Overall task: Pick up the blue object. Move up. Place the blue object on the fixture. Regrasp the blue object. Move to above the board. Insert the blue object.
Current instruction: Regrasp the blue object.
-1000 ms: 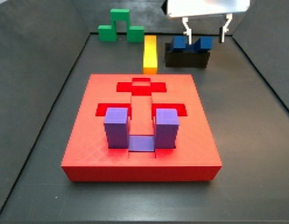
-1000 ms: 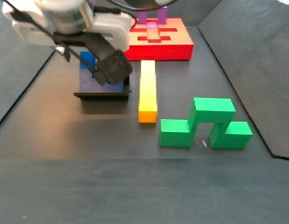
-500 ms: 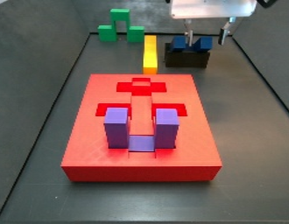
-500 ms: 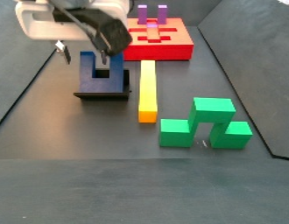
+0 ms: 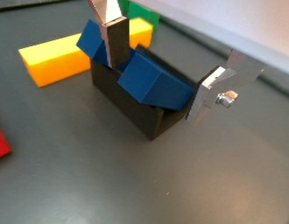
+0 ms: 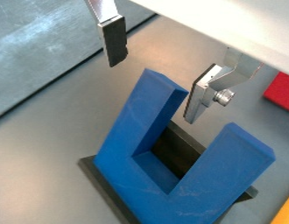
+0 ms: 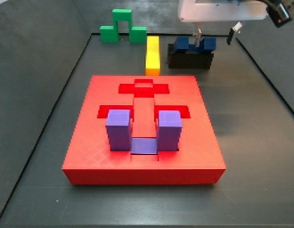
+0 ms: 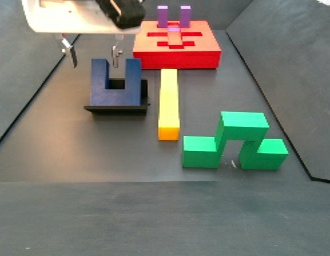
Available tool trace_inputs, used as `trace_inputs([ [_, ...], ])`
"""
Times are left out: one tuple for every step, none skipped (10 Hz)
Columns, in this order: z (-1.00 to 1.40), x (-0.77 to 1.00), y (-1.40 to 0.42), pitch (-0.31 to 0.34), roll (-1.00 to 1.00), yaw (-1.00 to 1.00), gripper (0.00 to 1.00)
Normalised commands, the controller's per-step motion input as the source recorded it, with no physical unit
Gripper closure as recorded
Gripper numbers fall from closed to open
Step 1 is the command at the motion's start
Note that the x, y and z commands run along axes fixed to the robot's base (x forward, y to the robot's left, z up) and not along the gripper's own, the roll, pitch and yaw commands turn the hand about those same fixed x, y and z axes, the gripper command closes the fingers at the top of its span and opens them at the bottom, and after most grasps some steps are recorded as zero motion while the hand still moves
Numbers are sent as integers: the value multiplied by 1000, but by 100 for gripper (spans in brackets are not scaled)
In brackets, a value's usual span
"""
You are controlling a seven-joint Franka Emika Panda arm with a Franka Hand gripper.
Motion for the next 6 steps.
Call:
trace_inputs([
  [100,111,-117,280,1000,86,0],
  [109,117,-111,306,1000,86,0],
  [111,103,-111,329,1000,77,0],
  [137,91,-131,414,1000,71,0],
  [17,251,-157,454,1000,0,0],
  [-177,391,-103,420,969,0,0],
])
